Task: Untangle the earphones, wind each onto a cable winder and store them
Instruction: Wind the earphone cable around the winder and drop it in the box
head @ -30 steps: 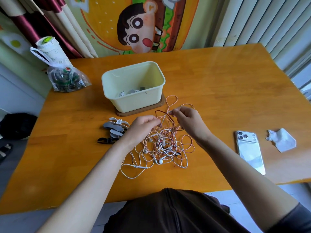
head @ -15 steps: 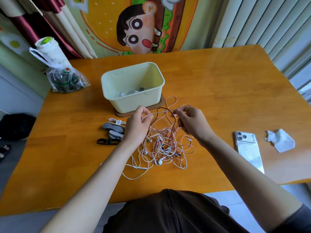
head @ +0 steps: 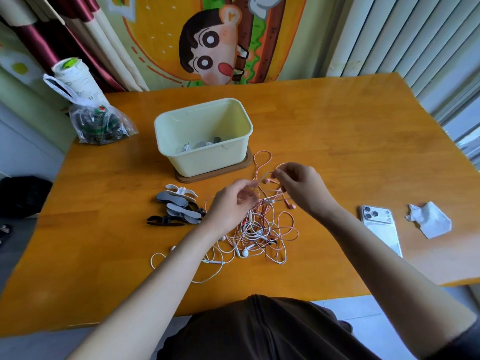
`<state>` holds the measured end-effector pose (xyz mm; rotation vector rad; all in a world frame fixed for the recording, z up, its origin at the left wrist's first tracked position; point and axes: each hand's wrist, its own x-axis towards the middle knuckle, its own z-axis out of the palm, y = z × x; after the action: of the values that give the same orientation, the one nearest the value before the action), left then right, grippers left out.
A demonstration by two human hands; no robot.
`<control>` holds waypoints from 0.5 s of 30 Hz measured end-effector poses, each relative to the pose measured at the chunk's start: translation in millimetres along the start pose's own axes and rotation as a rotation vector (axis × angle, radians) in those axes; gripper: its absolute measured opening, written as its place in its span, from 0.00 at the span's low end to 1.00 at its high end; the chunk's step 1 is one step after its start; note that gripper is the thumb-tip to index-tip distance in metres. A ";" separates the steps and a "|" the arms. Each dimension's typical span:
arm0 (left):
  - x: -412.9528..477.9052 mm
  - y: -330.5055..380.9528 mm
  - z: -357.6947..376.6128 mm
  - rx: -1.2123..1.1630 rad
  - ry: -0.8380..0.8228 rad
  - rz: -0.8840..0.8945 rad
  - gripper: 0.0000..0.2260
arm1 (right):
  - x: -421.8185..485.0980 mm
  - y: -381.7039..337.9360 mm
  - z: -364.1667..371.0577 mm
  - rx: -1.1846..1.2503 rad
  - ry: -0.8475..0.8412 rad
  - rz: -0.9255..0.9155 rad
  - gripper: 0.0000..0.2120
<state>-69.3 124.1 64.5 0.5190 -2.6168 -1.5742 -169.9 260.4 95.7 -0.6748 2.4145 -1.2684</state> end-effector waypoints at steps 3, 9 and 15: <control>-0.2 -27.3 -1.0 0.094 0.078 -0.086 0.19 | 3.4 0.8 -6.0 0.012 0.037 0.008 0.10; -17.2 -92.5 5.2 0.216 -0.085 -0.451 0.24 | 10.5 8.1 -0.4 -0.059 0.045 0.044 0.09; -25.0 -114.0 22.5 0.265 -0.106 -0.513 0.21 | 14.3 21.9 11.6 -0.126 -0.013 0.103 0.08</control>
<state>-20.7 102.2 -41.7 1.2414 -2.9546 -1.3835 -181.7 255.5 70.1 -0.5825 2.5003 -1.0758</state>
